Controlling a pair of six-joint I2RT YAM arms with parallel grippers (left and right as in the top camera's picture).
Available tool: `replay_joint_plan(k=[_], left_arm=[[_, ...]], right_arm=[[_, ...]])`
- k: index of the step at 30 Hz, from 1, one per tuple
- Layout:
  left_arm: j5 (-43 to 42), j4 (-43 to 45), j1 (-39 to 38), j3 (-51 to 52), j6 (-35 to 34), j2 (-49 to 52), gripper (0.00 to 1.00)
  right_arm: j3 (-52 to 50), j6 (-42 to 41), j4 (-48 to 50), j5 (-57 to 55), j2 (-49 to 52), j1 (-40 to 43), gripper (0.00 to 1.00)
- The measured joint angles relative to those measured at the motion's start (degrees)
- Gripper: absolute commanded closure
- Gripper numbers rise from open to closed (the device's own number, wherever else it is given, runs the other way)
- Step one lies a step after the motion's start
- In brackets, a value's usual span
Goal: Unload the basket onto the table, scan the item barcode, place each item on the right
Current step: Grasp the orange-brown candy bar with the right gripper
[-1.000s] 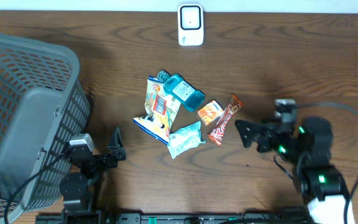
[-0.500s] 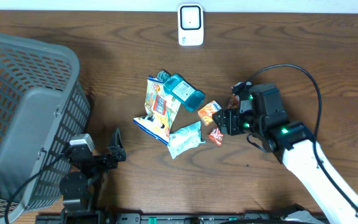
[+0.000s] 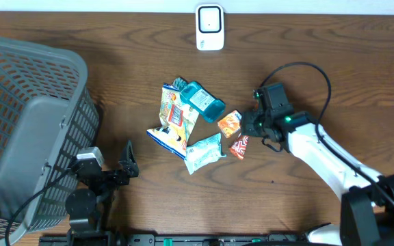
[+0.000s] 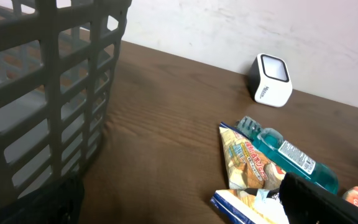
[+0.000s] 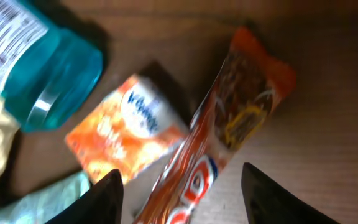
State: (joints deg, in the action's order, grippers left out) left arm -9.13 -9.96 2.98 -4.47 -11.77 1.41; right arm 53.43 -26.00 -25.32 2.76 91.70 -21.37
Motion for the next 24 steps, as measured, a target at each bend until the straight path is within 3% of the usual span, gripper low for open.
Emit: replay_joint_plan(k=[4, 8, 17, 24], left_arm=[[0.0, 0.0, 0.0, 0.0, 0.0, 0.0, 0.00], [0.0, 0.0, 0.0, 0.0, 0.0, 0.0, 0.00], [0.0, 0.0, 0.0, 0.0, 0.0, 0.0, 0.00], [0.0, 0.0, 0.0, 0.0, 0.0, 0.0, 0.00]], right_arm=[[0.5, -0.5, 1.3, -2.2, 3.4, -1.6, 0.49], [0.5, -0.6, 0.2, -3.4, 6.6, -2.8, 0.67], [0.5, -1.4, -8.9, -9.5, 8.0, -3.1, 0.91], [1.1, 3.5, -13.1, -11.6, 6.6, -3.1, 0.95]])
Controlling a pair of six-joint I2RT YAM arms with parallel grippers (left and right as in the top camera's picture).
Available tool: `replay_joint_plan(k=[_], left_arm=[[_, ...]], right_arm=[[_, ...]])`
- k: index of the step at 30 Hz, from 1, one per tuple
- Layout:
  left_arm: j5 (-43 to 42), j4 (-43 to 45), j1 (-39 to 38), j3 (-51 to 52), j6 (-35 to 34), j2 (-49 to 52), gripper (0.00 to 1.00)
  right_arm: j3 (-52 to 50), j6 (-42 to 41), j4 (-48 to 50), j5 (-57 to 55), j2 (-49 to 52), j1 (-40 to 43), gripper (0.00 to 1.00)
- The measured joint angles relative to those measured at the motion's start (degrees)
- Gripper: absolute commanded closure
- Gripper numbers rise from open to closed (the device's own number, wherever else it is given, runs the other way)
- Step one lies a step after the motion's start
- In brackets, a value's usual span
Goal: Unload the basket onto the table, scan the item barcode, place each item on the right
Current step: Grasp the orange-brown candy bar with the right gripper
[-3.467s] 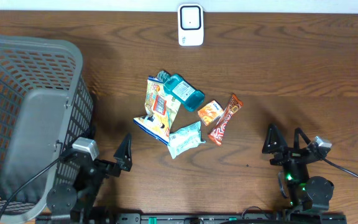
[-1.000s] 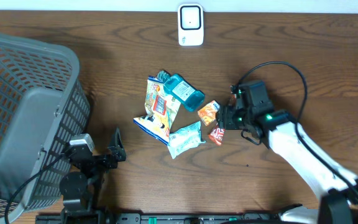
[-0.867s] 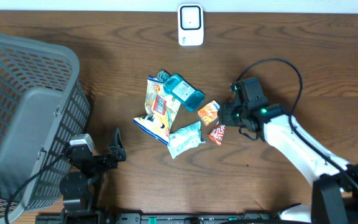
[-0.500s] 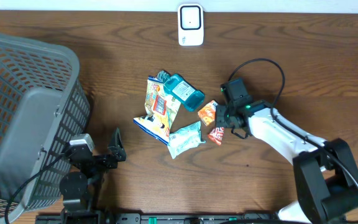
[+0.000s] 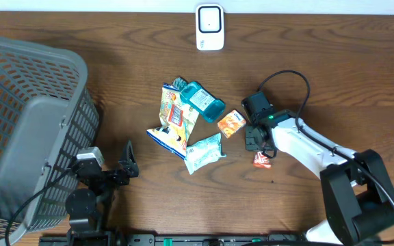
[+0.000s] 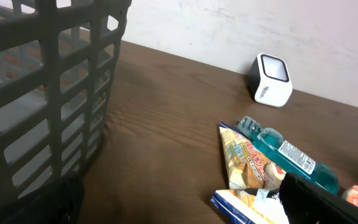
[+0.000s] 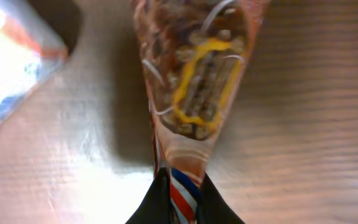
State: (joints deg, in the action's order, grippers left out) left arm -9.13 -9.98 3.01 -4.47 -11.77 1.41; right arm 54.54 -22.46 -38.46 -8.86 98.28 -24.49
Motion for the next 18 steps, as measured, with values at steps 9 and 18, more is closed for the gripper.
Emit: replay_joint_plan(k=[9, 18], left_arm=[[0.0, 0.0, 0.0, 0.0, 0.0, 0.0, 0.00], [0.0, 0.0, 0.0, 0.0, 0.0, 0.0, 0.00]], right_arm=[[3.0, 12.3, -11.8, 0.8, -10.7, 0.0, 0.37], [3.0, 13.8, -8.7, 1.5, -12.9, -0.9, 0.28]])
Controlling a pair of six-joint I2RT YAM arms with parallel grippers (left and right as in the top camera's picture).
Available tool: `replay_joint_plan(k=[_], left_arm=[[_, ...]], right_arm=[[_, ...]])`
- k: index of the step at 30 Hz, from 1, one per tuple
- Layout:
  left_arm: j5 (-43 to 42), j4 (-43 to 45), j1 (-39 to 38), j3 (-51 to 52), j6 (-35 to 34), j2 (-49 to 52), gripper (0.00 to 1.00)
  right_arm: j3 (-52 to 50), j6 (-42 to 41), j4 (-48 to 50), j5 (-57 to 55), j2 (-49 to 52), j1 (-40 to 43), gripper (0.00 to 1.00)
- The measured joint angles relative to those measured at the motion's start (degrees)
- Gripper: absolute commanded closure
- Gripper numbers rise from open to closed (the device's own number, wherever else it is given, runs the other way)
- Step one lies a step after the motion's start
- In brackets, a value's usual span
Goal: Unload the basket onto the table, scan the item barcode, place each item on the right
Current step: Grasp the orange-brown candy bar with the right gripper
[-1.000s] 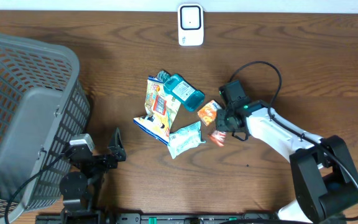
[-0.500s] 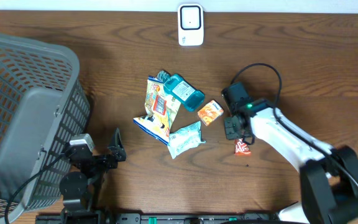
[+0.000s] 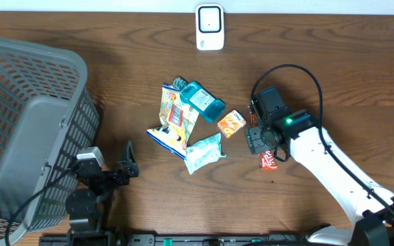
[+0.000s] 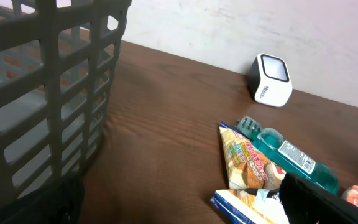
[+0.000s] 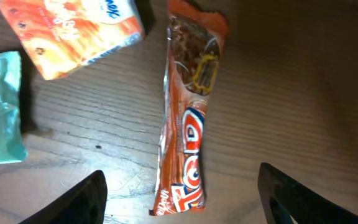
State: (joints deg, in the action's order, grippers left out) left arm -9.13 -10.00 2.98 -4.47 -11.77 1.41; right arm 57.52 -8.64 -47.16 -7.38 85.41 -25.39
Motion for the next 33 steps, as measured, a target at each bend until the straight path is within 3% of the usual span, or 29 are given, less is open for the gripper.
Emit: replay_joint_plan(k=[17, 19, 20, 28, 33], left_arm=[[0.0, 0.0, 0.0, 0.0, 0.0, 0.0, 0.00], [0.0, 0.0, 0.0, 0.0, 0.0, 0.0, 0.00], [0.0, 0.0, 0.0, 0.0, 0.0, 0.0, 0.00], [0.0, 0.0, 0.0, 0.0, 0.0, 0.0, 0.00], [0.0, 0.0, 0.0, 0.0, 0.0, 0.0, 0.00]], right_arm=[[0.0, 0.2, 4.2, -1.6, 0.0, -0.7, 0.27], [0.0, 0.1, 4.6, -1.7, 0.0, -0.7, 0.20], [0.0, 0.2, 4.8, -1.7, 0.0, -0.7, 0.01], [0.0, 0.2, 7.2, -1.3, 0.0, -0.7, 0.02], [0.0, -0.5, 10.8, -3.0, 0.2, -0.7, 0.15]])
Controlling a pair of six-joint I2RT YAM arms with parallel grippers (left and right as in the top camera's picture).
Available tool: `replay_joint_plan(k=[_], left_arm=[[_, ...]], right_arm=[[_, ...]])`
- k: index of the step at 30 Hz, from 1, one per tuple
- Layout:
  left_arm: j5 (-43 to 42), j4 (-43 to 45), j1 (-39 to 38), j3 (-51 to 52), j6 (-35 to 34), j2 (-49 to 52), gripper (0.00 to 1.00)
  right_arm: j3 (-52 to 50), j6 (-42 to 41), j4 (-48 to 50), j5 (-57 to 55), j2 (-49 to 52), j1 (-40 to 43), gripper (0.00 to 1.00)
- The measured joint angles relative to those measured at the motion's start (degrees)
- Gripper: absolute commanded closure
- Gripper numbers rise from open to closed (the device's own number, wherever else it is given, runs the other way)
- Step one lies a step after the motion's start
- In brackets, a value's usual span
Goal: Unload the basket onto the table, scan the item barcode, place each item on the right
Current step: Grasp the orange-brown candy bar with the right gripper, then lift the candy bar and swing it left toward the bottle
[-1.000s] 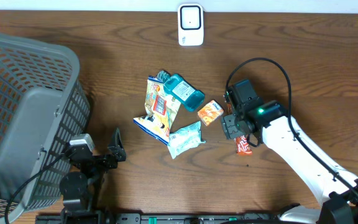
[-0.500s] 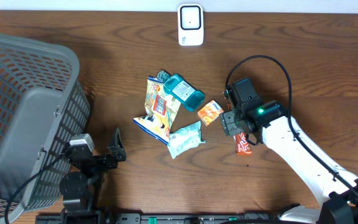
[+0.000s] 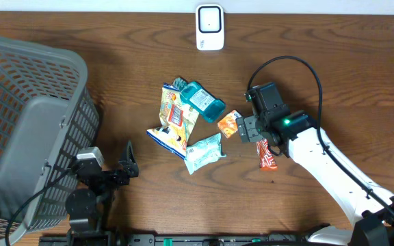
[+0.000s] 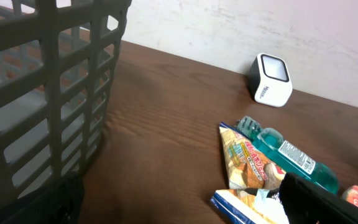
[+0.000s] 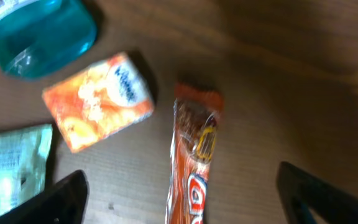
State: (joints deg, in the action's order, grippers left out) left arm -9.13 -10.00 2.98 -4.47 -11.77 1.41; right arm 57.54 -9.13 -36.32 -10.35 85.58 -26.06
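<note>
A red-orange snack bar (image 3: 266, 154) (image 5: 194, 158) lies flat on the wooden table, just right of the item pile. My right gripper (image 3: 255, 131) (image 5: 185, 199) hangs open above the bar's far end, one finger on each side, touching nothing. The white barcode scanner (image 3: 210, 27) (image 4: 272, 79) stands at the table's back edge. At the front left, beside the basket, my left gripper (image 3: 125, 167) (image 4: 185, 211) rests open and empty.
The pile holds an orange packet (image 3: 230, 124) (image 5: 98, 101), a teal bottle (image 3: 200, 99) (image 5: 39, 28), a chips bag (image 3: 176, 116) (image 4: 247, 163) and a pale green pack (image 3: 204, 152). A grey basket (image 3: 26, 130) (image 4: 42, 93) fills the left side.
My right gripper has drawn back from the bar toward the pile, so its view now takes in the teal bottle too. The bar lies where it was. The left arm is unchanged.
My right gripper stood open around the snack bar beside the orange packet. Then it was shut on the bar, which had moved a little right and forward of the pile. Then it was open with the bar lying flat, and now it hangs farther off.
</note>
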Motion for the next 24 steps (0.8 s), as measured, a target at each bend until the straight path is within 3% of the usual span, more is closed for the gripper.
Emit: replay_joint_plan(k=[3, 14, 24], left_arm=[[0.0, 0.0, 0.0, 0.0, 0.0, 0.0, 0.00], [0.0, 0.0, 0.0, 0.0, 0.0, 0.0, 0.00], [0.0, 0.0, 0.0, 0.0, 0.0, 0.0, 0.00]], right_arm=[[0.1, -0.6, 1.5, -1.9, 1.6, 0.0, 0.24], [0.1, -1.3, 6.4, -9.9, 12.8, -3.8, 0.32], [0.1, -4.8, 4.3, -22.0, 19.6, -9.1, 0.55]])
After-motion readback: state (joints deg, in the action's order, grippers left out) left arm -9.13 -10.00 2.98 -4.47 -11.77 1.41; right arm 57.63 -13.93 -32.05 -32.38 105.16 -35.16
